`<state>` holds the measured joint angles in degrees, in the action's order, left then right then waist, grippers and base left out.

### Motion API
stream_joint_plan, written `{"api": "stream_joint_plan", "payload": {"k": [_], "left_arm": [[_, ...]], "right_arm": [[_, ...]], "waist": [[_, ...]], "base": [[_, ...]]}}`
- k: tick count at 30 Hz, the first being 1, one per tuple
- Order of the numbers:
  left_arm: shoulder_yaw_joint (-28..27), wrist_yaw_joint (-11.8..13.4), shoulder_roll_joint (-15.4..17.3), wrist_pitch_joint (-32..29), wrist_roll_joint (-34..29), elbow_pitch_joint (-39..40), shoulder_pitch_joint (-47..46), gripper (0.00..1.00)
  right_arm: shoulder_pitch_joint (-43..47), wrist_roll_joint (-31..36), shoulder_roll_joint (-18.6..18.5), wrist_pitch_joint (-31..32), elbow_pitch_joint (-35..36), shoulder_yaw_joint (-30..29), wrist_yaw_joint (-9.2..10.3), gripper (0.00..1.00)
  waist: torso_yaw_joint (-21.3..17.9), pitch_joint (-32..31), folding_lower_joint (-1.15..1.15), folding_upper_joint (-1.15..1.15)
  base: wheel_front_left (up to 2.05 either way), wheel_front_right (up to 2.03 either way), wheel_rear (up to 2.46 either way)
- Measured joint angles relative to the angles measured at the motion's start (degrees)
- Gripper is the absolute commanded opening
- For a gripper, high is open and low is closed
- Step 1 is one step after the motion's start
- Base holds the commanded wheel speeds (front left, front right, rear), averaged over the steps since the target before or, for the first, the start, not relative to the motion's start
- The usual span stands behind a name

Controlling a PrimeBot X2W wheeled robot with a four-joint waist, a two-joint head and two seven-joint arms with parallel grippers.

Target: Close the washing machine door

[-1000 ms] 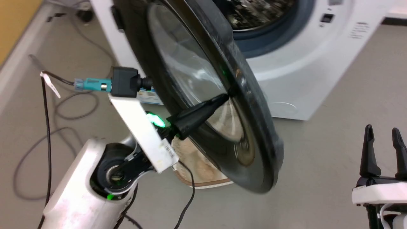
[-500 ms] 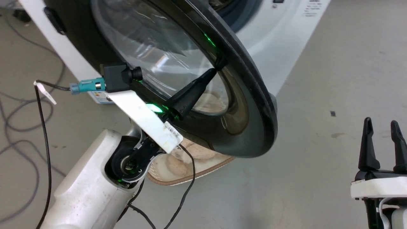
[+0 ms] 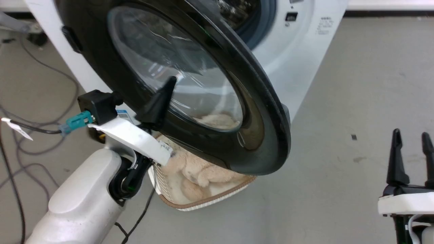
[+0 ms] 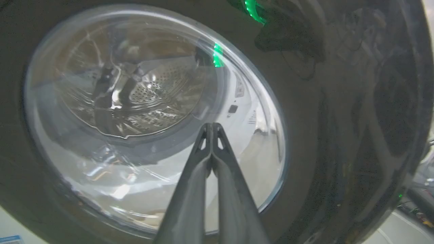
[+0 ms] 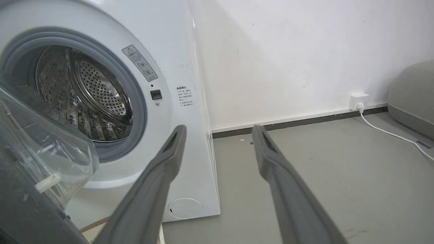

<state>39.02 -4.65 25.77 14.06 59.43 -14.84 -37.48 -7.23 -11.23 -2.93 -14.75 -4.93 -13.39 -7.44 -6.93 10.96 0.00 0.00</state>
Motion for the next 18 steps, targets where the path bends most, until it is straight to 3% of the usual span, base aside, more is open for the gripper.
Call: {"api": "stream_joint_plan", "payload": {"k": [2,5,12,13,14,15,18], "left_arm": [[-1.1,3.4,-0.1,0.6,-6.9,-0.8,0.1,0.0],[-7.0,8.8,-1.9,0.6,-16.2,1.8,2.8,0.0],[-18.3,19.8,-4.5,0.6,-33.8,8.4,15.6,0.0],[-19.9,20.9,-4.9,0.7,-35.5,9.3,17.2,0.31],[-21.4,22.0,-5.3,0.6,-37.0,10.1,18.9,0.9],[-22.9,22.9,-5.7,0.6,-38.7,11.1,20.5,1.0],[-25.9,23.6,-7.1,0.6,-41.9,13.0,25.1,1.0]], "right_arm": [[0.0,0.0,0.0,0.0,0.6,-0.6,0.0,1.0],[-0.1,-0.3,0.0,0.0,2.3,-1.7,0.0,1.0],[-0.9,-1.9,0.0,0.0,7.6,-2.9,0.0,1.0],[-1.3,-1.9,0.0,0.0,8.7,-2.6,0.0,1.0],[-1.7,-1.6,0.0,0.0,9.8,-2.2,0.0,1.0],[-2.1,-1.4,0.0,0.0,10.9,-1.8,0.0,1.0],[-3.2,-2.9,0.0,0.0,12.9,-0.8,0.0,1.0]], "waist": [[0.7,-0.9,0.0,0.0],[1.9,-2.2,0.0,0.0],[4.6,-5.2,0.0,0.0],[5.0,-5.5,0.0,0.0],[5.4,-5.7,0.0,0.0],[5.8,-6.0,0.0,0.0],[6.9,-6.6,0.0,0.0]], "base": [[0.0,0.0,0.0],[0.0,0.0,0.0],[0.0,0.0,0.0],[0.0,0.0,0.0],[0.0,0.0,0.0],[0.0,0.0,0.0],[0.0,0.0,0.0]]}}
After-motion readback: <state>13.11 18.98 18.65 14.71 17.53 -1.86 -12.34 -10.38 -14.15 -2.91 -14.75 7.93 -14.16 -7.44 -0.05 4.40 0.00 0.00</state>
